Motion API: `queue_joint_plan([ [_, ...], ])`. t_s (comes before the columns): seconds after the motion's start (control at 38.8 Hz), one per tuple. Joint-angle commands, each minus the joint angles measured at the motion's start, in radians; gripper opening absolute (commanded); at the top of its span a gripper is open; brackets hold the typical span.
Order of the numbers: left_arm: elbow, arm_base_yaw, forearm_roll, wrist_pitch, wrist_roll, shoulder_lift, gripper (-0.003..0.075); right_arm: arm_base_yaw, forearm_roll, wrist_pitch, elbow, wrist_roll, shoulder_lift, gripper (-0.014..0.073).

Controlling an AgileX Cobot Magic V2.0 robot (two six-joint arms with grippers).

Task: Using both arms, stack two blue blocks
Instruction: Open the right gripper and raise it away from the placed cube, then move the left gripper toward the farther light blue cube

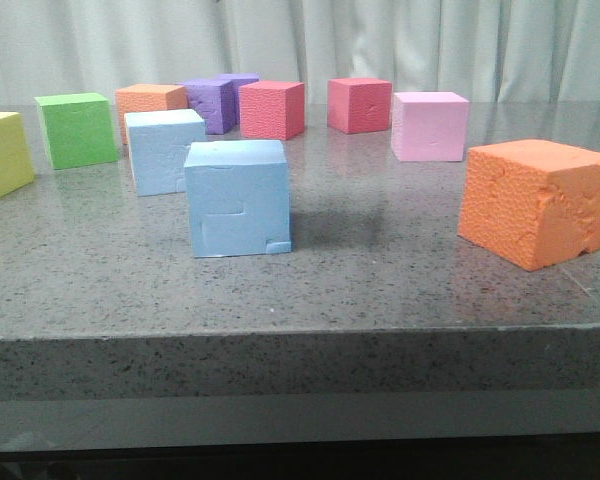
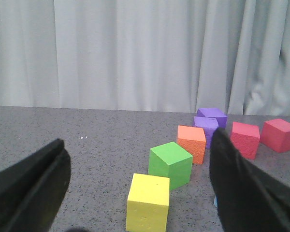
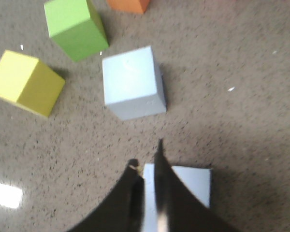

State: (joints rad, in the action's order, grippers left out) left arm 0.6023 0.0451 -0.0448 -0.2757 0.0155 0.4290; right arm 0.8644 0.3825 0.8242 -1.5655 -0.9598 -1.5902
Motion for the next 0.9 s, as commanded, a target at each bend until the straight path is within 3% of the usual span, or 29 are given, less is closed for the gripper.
queue_joint_plan([
  [0.0,0.036,0.0,-0.005,0.074,0.007,0.012,0.0566,-0.054,0.048,-0.019,-0.028,0.002,0.083,-0.0067],
  [0.31,0.036,0.0,-0.005,0.074,0.007,0.012,0.0566,-0.265,0.033,0.066,0.059,0.274,0.291,-0.0062],
  [0.59,0.036,0.0,-0.005,0.076,0.007,0.012,0.0566,-0.467,0.014,0.023,0.387,0.381,0.577,-0.0062],
  [0.88,0.036,0.0,-0.005,0.072,0.007,0.012,0.0566,-0.496,-0.098,-0.071,0.684,0.522,0.835,-0.0062],
])
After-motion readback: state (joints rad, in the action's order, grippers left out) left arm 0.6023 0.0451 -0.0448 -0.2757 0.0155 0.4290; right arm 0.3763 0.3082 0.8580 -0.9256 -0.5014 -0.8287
